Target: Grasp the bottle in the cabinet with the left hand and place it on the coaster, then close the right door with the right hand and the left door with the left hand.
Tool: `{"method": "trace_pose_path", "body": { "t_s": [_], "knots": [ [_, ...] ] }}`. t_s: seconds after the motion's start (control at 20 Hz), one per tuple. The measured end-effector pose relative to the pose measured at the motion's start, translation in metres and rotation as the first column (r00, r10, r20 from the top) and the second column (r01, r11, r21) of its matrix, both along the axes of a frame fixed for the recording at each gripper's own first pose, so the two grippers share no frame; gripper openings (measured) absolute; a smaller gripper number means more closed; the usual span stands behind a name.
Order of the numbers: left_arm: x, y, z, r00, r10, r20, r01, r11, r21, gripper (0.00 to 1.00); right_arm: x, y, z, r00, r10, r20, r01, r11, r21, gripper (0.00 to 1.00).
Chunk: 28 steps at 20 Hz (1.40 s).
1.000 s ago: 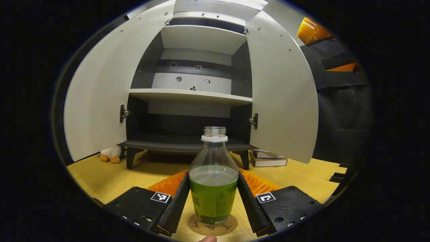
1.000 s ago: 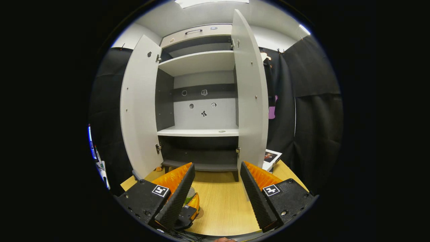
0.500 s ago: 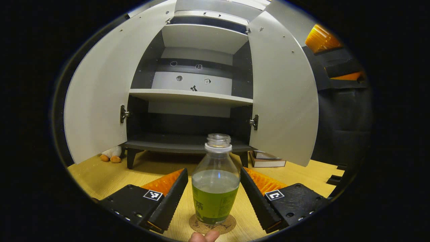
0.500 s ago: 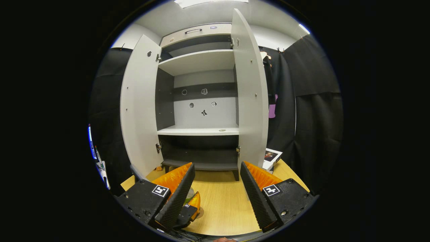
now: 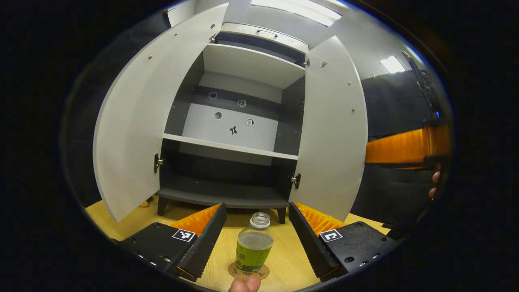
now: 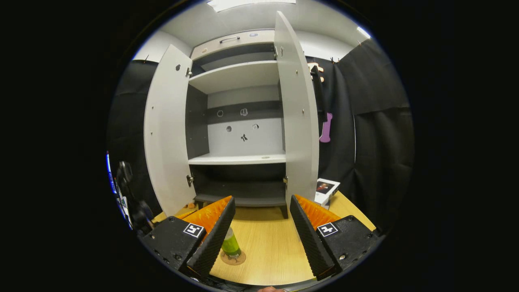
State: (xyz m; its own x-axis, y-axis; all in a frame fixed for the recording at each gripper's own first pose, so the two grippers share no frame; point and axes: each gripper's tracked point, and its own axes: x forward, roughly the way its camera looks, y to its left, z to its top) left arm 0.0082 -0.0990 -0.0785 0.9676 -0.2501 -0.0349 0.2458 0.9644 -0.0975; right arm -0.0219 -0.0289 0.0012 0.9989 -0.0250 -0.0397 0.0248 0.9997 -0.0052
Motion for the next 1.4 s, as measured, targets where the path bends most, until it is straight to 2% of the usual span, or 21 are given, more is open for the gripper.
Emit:
{"method": "trace_pose_path", "body": {
  "t_s": [0.15, 0.35, 0.5, 0.6, 0.7, 0.8, 1.0, 1.15, 1.4],
  "knots": [
    [-0.004, 0.019, 0.035, 0.998, 0.066, -0.002, -0.066, 0.998, -0.006, 0.95, 0.001, -0.011, 0.033, 0.995, -0.017, 0.096, 0.018, 1.0, -0.009, 0.83],
    [-0.008, 0.044, 0.048, 0.991, 0.126, -0.042, -0.126, 0.992, -0.008, 0.95, -0.002, -0.04, 0.075, 0.982, -0.03, 0.184, 0.032, 0.999, -0.008, 0.83],
    [-0.007, 0.066, 0.057, 0.984, 0.178, -0.008, -0.177, 0.984, 0.025, 0.95, -0.002, -0.087, 0.108, 0.966, -0.101, 0.237, 0.105, 0.994, -0.005, 0.83],
    [-0.007, 0.073, 0.057, 0.982, 0.191, 0.0, -0.19, 0.98, 0.064, 0.95, 0.005, -0.13, 0.131, 0.948, -0.196, 0.251, 0.208, 0.978, -0.018, 0.83],
    [-0.008, 0.076, 0.057, 0.981, 0.194, 0.008, -0.194, 0.978, 0.081, 0.95, 0.017, -0.155, 0.155, 0.936, -0.243, 0.255, 0.249, 0.969, 0.011, 0.83],
    [-0.01, 0.077, 0.056, 0.979, 0.202, 0.006, -0.201, 0.975, 0.093, 0.95, 0.033, -0.173, 0.171, 0.934, -0.257, 0.247, 0.25, 0.966, 0.06, 0.83],
    [-0.012, 0.075, 0.055, 0.977, 0.214, 0.011, -0.214, 0.972, 0.095, 0.95, 0.066, -0.195, 0.19, 0.932, -0.267, 0.245, 0.253, 0.963, 0.09, 0.83],
    [-0.01, 0.076, 0.053, 0.976, 0.219, 0.014, -0.219, 0.971, 0.092, 0.95, 0.081, -0.181, 0.192, 0.943, -0.227, 0.242, 0.207, 0.972, 0.108, 0.84],
    [-0.007, 0.082, 0.046, 0.97, 0.243, 0.004, -0.242, 0.966, 0.096, 0.95, 0.081, -0.181, 0.188, 0.947, -0.217, 0.236, 0.193, 0.974, 0.12, 0.82]
  ]
}}
